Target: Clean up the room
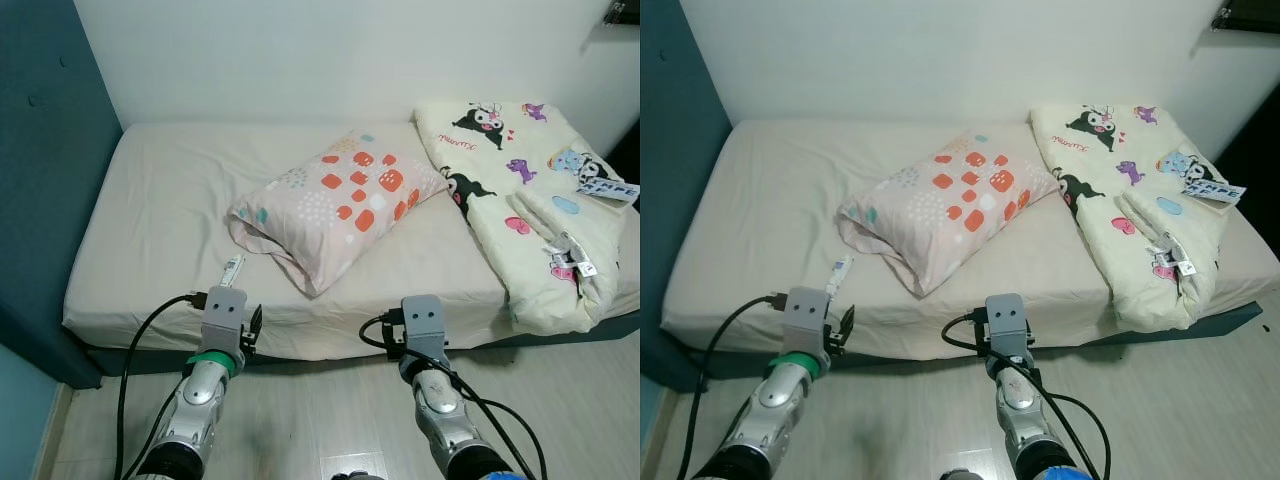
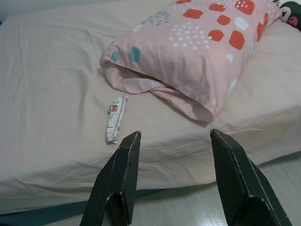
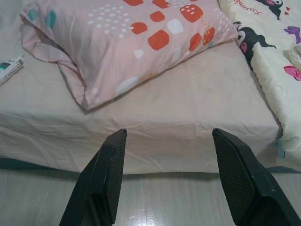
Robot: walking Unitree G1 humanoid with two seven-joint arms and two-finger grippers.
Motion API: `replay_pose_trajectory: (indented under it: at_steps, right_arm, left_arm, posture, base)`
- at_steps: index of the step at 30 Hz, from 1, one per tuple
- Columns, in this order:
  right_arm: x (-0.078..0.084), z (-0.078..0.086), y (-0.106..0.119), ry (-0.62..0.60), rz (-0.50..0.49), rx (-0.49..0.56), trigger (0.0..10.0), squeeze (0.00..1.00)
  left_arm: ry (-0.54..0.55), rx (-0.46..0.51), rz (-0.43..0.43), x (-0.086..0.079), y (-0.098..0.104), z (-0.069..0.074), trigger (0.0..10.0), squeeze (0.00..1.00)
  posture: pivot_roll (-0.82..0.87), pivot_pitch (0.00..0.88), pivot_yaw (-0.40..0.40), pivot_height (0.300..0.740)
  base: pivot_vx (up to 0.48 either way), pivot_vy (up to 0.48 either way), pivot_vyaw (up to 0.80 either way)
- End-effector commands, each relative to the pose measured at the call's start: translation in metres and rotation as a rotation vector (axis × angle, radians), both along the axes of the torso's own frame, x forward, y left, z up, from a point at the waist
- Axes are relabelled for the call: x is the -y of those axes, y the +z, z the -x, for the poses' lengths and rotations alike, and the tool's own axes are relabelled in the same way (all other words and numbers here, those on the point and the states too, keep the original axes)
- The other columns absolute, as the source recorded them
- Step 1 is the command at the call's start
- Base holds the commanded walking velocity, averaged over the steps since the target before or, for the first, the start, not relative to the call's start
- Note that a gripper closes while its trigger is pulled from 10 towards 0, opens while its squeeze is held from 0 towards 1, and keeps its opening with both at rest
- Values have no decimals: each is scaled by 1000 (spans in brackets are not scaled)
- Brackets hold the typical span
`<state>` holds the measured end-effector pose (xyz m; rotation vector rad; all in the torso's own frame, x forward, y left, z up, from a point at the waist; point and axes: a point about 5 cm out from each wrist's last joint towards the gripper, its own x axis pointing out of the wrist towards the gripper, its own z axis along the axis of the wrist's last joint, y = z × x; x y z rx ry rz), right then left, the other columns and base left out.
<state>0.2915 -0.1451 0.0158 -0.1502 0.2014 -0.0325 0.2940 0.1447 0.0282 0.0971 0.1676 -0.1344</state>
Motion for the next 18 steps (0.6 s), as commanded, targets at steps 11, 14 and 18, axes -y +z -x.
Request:
replay_pose_trajectory:
  at_steps: [11, 14, 18]
  right_arm:
    - [-2, 3, -6, 10, 13, -34, 10000, 0]
    - [-3, 3, -10, 22, 40, -81, 10000, 0]
    - [-1, 4, -16, 34, 72, -148, 10000, 0]
  left_arm:
    - [26, -24, -27, -15, -9, 11, 10000, 0]
    - [51, -62, -81, -18, -15, 12, 10000, 0]
    - [126, -188, -23, -16, -27, 12, 10000, 0]
  posture:
    - [35, 13, -36, 740]
    - [28, 9, -36, 740]
    - [13, 0, -32, 740]
  base:
    - [0, 0, 0]
    - [0, 0, 0]
    - [0, 0, 0]
